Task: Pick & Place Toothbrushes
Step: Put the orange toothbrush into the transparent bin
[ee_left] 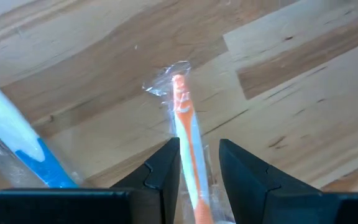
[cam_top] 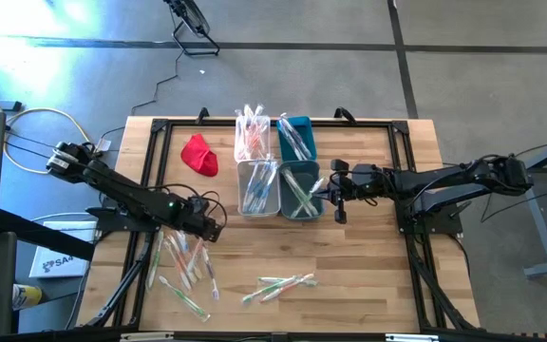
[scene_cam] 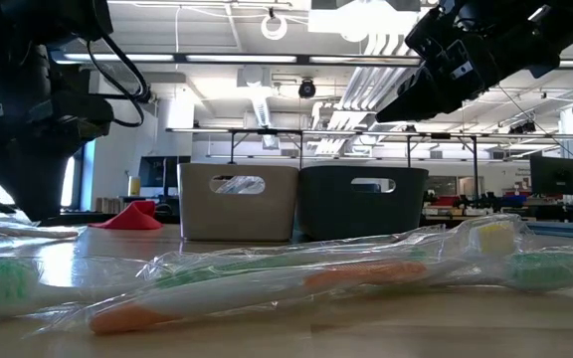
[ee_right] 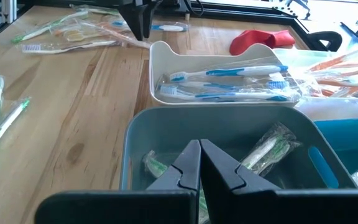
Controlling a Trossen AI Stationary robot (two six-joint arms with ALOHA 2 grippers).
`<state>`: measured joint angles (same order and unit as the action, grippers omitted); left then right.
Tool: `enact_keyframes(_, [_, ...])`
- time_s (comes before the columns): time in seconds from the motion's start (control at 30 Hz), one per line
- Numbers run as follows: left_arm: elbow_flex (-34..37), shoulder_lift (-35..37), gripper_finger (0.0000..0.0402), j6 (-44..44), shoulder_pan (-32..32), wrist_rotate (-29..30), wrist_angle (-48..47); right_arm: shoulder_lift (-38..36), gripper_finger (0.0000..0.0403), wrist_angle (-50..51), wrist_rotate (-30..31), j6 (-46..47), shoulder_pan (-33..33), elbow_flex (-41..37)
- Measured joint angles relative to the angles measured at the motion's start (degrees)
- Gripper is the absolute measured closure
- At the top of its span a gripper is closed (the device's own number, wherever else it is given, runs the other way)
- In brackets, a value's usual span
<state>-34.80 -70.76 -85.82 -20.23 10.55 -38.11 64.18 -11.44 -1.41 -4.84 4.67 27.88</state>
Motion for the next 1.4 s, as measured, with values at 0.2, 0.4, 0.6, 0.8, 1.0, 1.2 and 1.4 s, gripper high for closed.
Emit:
enact_keyframes(0.2, [-0.03,-1.28,0.0293,0.00,0.00,0.00,-0.56,0.01,0.0401,0.00,0.00,0.02,-0.02,0.00])
enact_keyframes(0.4, [-0.03,-4.67,0.0293,0.00,0.00,0.00,0.43,0.00,0.0401,0.00,0.00,0.00,-0.02,0.00])
enact_keyframes(0.6, [-0.23,-7.26,0.0293,0.02,-0.04,0.00,2.01,0.00,0.0401,0.00,-0.02,-0.11,-0.02,0.00])
enact_keyframes(0.8, [-0.30,-8.15,0.0293,0.44,-0.04,-0.22,1.95,0.01,0.0401,0.00,-0.02,-0.93,0.00,0.00])
enact_keyframes(1.0, [-0.20,-8.00,0.0293,0.77,-0.04,-0.31,1.99,0.00,0.0401,0.02,-0.01,-0.99,-0.02,0.00])
enact_keyframes(1.2, [-0.15,-8.04,0.0320,2.12,-0.04,-0.37,1.69,0.00,0.0401,0.02,-0.01,-0.99,-0.02,0.00])
enact_keyframes(1.4, [-0.14,-8.04,0.0375,2.10,-0.04,-0.39,0.23,0.00,0.0401,0.02,-0.02,-1.00,-0.02,0.00])
